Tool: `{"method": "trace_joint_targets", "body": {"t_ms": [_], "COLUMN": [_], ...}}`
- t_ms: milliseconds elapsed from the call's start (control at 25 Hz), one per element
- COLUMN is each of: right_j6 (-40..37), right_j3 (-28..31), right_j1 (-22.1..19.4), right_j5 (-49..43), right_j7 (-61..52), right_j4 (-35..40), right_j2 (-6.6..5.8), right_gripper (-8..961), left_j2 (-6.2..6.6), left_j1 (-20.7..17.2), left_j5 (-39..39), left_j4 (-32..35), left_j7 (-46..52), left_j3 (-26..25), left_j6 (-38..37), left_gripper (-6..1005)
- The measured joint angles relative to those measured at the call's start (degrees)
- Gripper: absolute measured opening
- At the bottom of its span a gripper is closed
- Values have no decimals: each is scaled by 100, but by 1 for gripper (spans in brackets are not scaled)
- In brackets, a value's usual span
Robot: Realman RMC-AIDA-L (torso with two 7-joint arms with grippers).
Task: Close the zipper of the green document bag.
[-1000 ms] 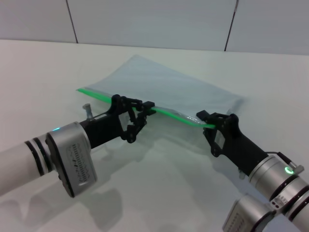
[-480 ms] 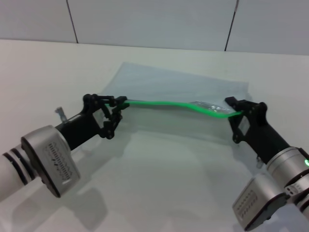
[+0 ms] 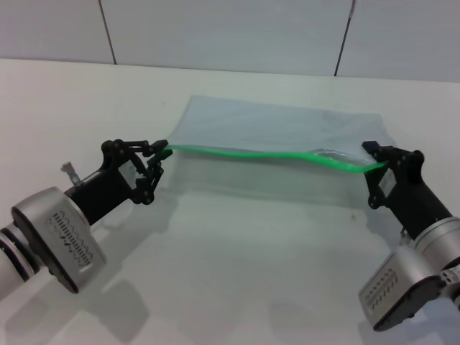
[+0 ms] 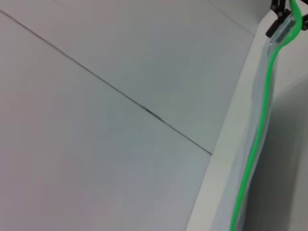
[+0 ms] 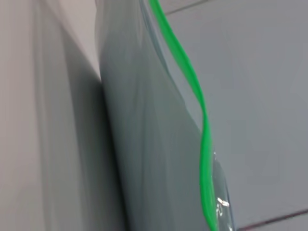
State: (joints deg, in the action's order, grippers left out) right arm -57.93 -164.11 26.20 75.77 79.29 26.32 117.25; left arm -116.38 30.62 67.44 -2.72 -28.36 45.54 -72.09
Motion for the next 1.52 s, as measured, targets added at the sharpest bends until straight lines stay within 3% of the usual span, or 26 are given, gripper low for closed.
{"method": "trace_joint_targets", "body": {"t_ms": [360,560,640,1000,1080,1200,1520], "right_j6": [-526,-898,-1044,-1650,-1746,-1789,-2396], "right_j3": [-10,-13,-2,-7,-10,-6,-51], "right_j1": [107,81,70,81,120,196,190], "right_j5": [1173,1217,1218,1225,1217,1220,1223], "right_j7": [-102,-547,-935,-4221,-5046,-5780,-6982], "right_j4": [74,99,95,91,28,-93,-293], "right_j2": [4,7,8,-13,-26,-34,-36], "right_gripper": [90,91,92,472,554,794,846], "left_j2": [-45,-40,-33,-9,-8,-4,1], "left_j1": [78,91,75,41,27,-9,-129], "left_j5": [-437,-494,-495,-1172,-1361,-1587,-1814], "left_j4": [-132,-266,-278,-247,-246,-245,-209], "left_j7": [0,99,274,1946,2363,2828,3764], "left_j3": [-151,-150,-150,-221,-304,-470,-950], "left_j6": [-834,-1371,-1576,-2226,-2357,-2444,-2482], "left_gripper": [92,309,348,522,610,741,733]}}
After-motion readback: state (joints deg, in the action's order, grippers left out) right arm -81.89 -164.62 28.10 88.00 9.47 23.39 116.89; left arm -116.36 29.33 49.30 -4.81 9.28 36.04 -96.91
